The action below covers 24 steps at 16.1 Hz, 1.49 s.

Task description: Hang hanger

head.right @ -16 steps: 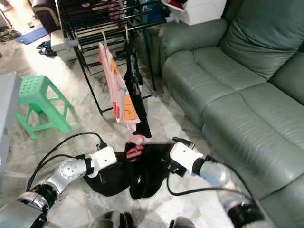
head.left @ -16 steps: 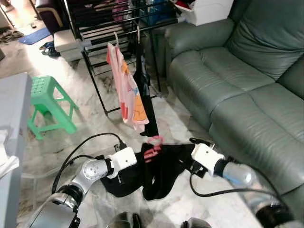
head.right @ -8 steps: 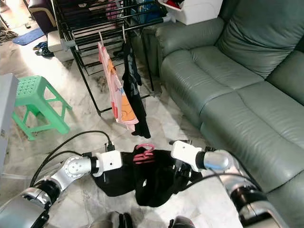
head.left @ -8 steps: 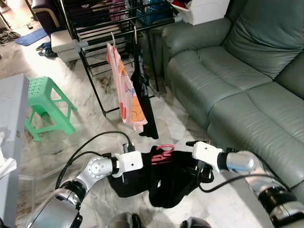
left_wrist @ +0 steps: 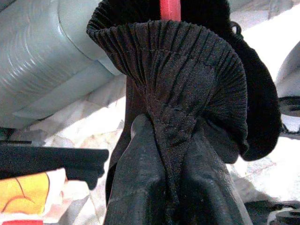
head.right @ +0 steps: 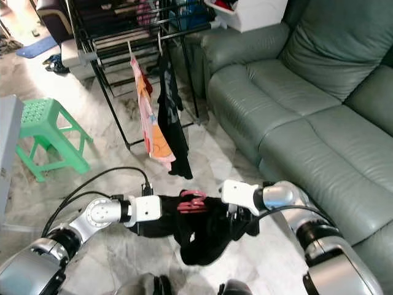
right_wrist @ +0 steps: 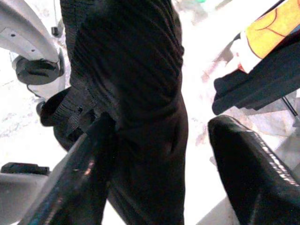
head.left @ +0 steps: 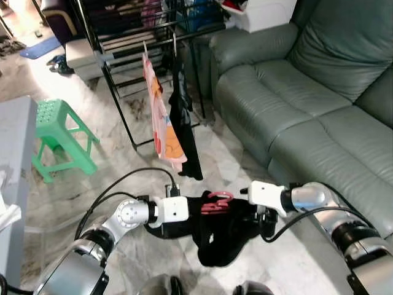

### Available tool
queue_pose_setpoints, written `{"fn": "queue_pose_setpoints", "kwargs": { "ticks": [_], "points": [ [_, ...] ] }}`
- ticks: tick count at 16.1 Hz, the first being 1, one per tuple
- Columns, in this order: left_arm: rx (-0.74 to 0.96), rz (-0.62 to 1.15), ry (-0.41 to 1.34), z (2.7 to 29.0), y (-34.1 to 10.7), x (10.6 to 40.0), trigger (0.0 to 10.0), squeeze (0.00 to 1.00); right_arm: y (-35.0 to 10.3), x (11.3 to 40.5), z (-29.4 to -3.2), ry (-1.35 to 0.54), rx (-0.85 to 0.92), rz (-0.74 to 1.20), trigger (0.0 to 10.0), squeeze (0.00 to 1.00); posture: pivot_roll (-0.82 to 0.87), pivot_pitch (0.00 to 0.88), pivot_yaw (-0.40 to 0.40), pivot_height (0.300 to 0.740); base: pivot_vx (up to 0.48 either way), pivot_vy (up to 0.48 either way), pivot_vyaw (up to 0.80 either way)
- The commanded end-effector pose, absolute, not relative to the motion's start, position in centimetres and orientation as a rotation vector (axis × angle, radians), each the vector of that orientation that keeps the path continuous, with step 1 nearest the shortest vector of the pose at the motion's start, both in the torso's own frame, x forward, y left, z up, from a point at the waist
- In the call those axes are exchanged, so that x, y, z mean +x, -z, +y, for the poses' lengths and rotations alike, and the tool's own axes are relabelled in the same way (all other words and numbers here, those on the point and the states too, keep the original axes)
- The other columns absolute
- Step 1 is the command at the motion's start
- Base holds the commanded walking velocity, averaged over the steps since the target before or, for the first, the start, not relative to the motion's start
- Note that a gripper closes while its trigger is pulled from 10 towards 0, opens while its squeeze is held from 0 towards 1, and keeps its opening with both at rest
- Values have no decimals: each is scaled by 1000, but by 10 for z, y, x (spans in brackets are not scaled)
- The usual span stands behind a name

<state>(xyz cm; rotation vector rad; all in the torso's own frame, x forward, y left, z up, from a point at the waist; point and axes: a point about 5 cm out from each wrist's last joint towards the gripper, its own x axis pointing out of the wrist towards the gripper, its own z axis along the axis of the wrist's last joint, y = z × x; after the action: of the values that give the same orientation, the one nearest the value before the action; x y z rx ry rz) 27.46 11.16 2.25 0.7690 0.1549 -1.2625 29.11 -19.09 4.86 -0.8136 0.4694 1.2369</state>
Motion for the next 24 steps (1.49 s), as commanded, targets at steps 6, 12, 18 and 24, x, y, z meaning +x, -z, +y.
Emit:
{"fn": "queue_pose_setpoints", "kwargs": {
  "ticks": [6, 12, 18, 24],
  "points": [
    [782, 115, 1299, 103, -33, 283, 0, 0, -43, 294, -183, -1298, -873, 508, 0, 0, -140, 0, 95, 740, 0, 0, 0],
    [782, 118, 1299, 102, -33, 283, 0, 0, -41, 292, -185, -1339, -878, 546, 0, 0, -141, 0, 93, 740, 0, 0, 0],
    [803, 144, 1291, 105, -29, 282, 0, 0, -41, 289, -190, -1360, -867, 564, 0, 0, -146, 0, 95, 740, 0, 0, 0],
    [820, 144, 1268, 107, -29, 284, 0, 0, -38, 287, -190, -1360, -836, 581, 0, 0, -144, 0, 92, 740, 0, 0, 0]
  ]
}}
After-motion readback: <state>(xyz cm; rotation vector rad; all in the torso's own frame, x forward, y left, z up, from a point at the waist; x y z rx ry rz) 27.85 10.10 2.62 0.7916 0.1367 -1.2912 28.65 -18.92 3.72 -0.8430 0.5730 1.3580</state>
